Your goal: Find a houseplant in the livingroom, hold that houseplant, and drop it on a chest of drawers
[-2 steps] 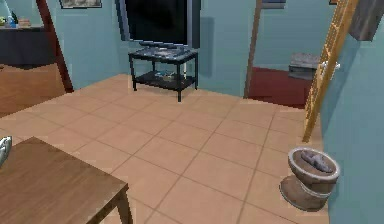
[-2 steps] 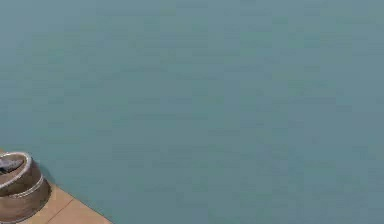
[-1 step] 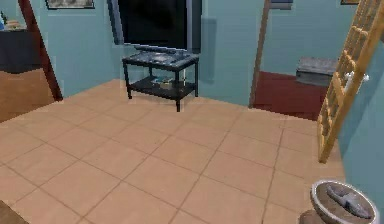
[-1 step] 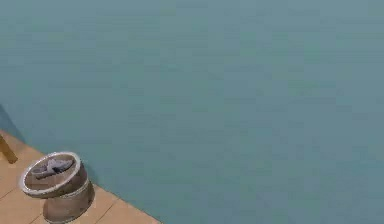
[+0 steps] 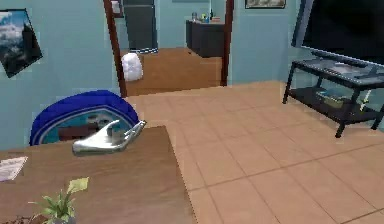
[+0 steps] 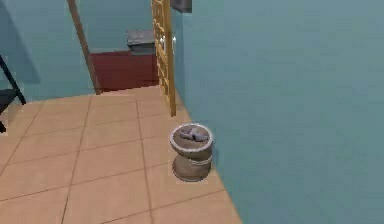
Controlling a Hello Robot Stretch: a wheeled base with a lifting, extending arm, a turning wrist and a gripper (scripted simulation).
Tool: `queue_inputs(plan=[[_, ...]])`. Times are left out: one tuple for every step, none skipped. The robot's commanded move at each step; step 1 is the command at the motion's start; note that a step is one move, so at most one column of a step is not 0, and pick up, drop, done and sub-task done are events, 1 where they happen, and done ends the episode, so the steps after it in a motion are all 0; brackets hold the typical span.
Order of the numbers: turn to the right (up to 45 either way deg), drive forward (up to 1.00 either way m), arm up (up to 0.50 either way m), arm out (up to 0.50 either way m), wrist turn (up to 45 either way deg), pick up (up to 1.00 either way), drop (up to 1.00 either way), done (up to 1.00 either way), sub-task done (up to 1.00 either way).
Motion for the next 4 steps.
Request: queue_inputs(plan=[[-45.0, 0.00, 0.00, 0.00, 0.0, 0.00, 0.00, 0.00, 0.00], [-45.0, 0.00, 0.00, 0.00, 0.0, 0.00, 0.00, 0.00, 0.00], [-36.0, 0.00, 0.00, 0.00, 0.0, 0.00, 0.00, 0.00, 0.00], [0.0, 0.00, 0.50, 0.00, 0.0, 0.00, 0.00, 0.00, 0.00]])
